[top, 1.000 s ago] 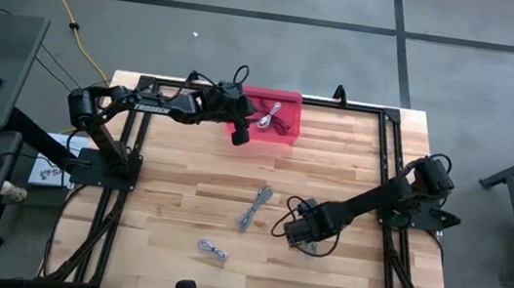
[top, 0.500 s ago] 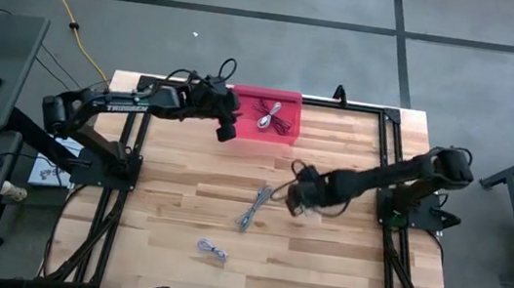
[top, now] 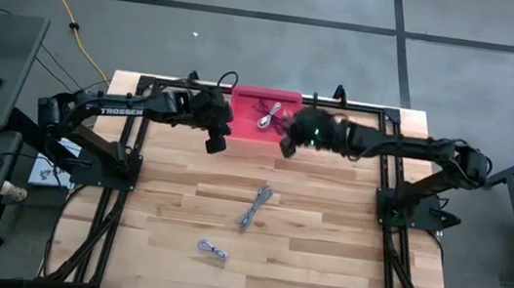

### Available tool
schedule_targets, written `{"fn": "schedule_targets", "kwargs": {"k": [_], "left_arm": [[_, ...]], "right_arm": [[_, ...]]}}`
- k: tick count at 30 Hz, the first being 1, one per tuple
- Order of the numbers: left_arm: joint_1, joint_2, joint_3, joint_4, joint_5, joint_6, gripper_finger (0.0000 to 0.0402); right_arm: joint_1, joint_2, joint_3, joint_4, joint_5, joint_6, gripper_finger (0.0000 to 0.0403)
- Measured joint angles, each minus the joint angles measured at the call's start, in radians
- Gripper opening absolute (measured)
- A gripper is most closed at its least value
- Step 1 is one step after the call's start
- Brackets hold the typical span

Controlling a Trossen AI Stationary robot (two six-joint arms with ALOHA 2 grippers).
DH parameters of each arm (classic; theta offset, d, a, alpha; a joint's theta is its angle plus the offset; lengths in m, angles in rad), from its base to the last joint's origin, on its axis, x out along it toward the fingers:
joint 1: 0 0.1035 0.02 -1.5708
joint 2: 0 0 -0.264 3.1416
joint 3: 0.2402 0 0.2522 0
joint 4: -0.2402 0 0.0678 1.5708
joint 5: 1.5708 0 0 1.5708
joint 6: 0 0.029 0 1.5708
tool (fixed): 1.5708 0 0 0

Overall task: Pick and place USB-C Cables
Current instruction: Put the right white charger cable into the pink bin

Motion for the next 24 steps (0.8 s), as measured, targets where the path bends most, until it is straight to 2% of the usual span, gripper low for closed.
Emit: {"fn": "schedule_targets", "kwargs": {"k": [3,7,11,15,24], "left_arm": [[-0.038,0.0,0.0,-0.024,0.0,-0.002,0.0124],[-0.086,0.0,0.0,-0.046,0.0,-0.019,0.0124],[-0.13,0.0,0.0,-0.052,0.0,-0.031,0.0124],[-0.177,0.0,0.0,-0.06,0.0,-0.031,0.0124],[-0.301,0.0,0.0,-0.074,0.001,-0.1,0.0124]], "right_arm": [[-0.065,0.004,0.0,0.138,-0.017,-0.11,0.0027],[-0.138,0.005,0.001,0.237,-0.019,-0.222,0.0028],[-0.183,0.005,0.001,0.26,-0.031,-0.299,0.0028],[-0.215,0.022,0.002,0.265,-0.128,-0.348,0.0028],[-0.273,0.15,0.002,0.261,-0.188,-0.371,0.0029]]}}
